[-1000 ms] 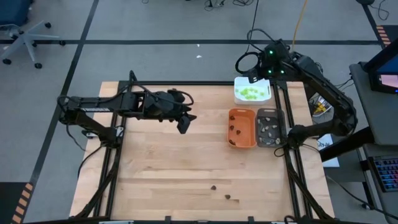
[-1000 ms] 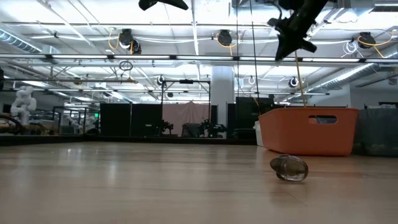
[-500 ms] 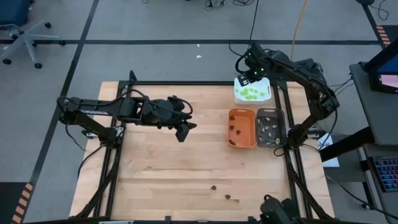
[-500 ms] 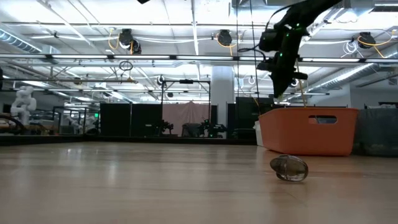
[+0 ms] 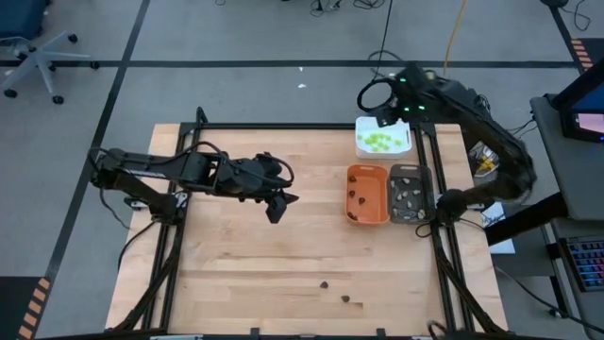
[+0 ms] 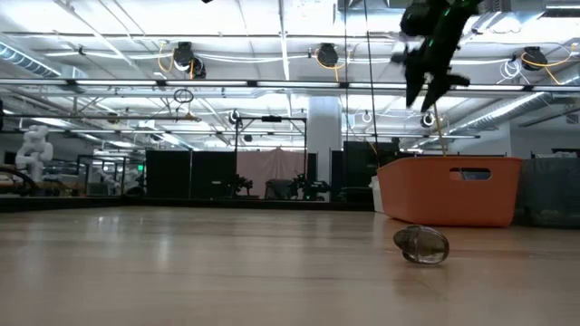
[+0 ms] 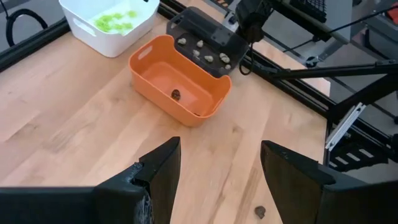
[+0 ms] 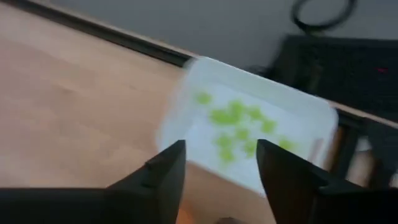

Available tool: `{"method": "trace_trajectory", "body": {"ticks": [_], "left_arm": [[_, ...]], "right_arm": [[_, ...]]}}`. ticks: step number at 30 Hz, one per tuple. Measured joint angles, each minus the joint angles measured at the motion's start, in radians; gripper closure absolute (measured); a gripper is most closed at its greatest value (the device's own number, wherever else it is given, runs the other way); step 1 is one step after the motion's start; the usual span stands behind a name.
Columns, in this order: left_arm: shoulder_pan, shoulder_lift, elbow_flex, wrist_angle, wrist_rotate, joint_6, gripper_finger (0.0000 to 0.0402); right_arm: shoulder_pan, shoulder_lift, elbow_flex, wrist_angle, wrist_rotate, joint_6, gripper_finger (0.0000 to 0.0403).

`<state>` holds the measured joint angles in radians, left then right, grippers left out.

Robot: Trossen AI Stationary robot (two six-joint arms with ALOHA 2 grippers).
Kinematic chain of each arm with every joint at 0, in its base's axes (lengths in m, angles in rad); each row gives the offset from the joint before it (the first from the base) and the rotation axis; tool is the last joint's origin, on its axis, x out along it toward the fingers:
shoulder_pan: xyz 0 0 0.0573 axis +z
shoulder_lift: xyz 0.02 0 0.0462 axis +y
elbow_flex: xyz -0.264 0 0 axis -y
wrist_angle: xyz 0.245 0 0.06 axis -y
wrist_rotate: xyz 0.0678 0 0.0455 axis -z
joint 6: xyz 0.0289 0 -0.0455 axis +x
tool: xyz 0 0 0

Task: Sort Halloween decoration
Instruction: Put the black skull toy into the orange bin

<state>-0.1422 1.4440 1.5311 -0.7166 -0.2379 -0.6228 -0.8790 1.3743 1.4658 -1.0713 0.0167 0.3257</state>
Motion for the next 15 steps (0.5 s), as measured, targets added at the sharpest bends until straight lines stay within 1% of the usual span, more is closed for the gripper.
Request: {"method": "trace_trajectory", "body": {"ticks": [3, 9, 11, 13, 15], "left_arm": [[-0.015, 0.01, 0.0, -0.008, -0.001, 0.0, 0.018], [-0.058, 0.033, 0.0, -0.003, 0.003, 0.012, 0.018], [-0.076, 0.047, 0.0, 0.012, 0.004, 0.028, 0.018], [-0.1, 0.055, 0.0, 0.0, 0.007, 0.034, 0.018], [-0.12, 0.076, 0.001, 0.028, 0.007, 0.035, 0.018]], "right_arm": [[0.051, -0.124, 0.0, 0.002, -0.051, 0.062, 0.0201], [0.239, -0.339, 0.0, -0.018, -0.034, 0.198, 0.0193], [0.31, -0.391, 0.0, -0.027, -0.015, 0.247, 0.0193], [0.376, -0.428, 0.0, -0.033, -0.014, 0.284, 0.0193], [0.438, -0.455, 0.0, -0.047, -0.014, 0.311, 0.0193]]}}
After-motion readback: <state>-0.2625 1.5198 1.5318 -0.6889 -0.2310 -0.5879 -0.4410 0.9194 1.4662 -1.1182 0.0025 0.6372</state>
